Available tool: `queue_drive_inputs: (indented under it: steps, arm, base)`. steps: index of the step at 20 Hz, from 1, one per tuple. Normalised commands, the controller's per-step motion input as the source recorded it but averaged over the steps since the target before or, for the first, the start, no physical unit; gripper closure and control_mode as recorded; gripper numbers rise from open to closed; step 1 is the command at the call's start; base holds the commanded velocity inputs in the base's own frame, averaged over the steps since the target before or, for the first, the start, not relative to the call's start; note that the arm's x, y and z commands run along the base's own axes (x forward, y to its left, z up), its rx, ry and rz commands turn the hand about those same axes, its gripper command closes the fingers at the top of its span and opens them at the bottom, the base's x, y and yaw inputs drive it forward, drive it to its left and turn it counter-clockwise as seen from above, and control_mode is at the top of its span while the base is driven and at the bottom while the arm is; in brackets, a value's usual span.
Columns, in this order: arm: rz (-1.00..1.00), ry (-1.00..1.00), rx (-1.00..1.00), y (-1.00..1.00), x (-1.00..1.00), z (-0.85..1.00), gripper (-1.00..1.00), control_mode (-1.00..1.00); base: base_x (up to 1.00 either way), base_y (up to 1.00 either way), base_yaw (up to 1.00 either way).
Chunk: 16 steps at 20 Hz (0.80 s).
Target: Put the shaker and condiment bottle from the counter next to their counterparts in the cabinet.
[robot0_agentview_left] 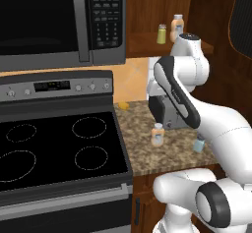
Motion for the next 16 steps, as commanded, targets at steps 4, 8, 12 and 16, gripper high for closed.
queue_drive_inputs:
  steps: [4,8,12,16]
  arm:
    - [0.00,0.00,0.00,0.00,-0.01,0.00,-1.00,-1.00]
    - [0.00,0.00,-0.01,0.00,-0.03,-0.03,-1.00,-1.00]
    - [-0.33,0.00,-0.10,-0.05,-0.42,-0.54,-1.00,-1.00]
    - [-0.58,0.00,-0.12,-0.08,-0.24,-0.57,-1.00,-1.00]
  base:
    - [0.00,0.00,0.00]
    - [0.00,0.00,0.00]
    - [0.00,0.00,0.00]
    - [0.00,0.00,0.00]
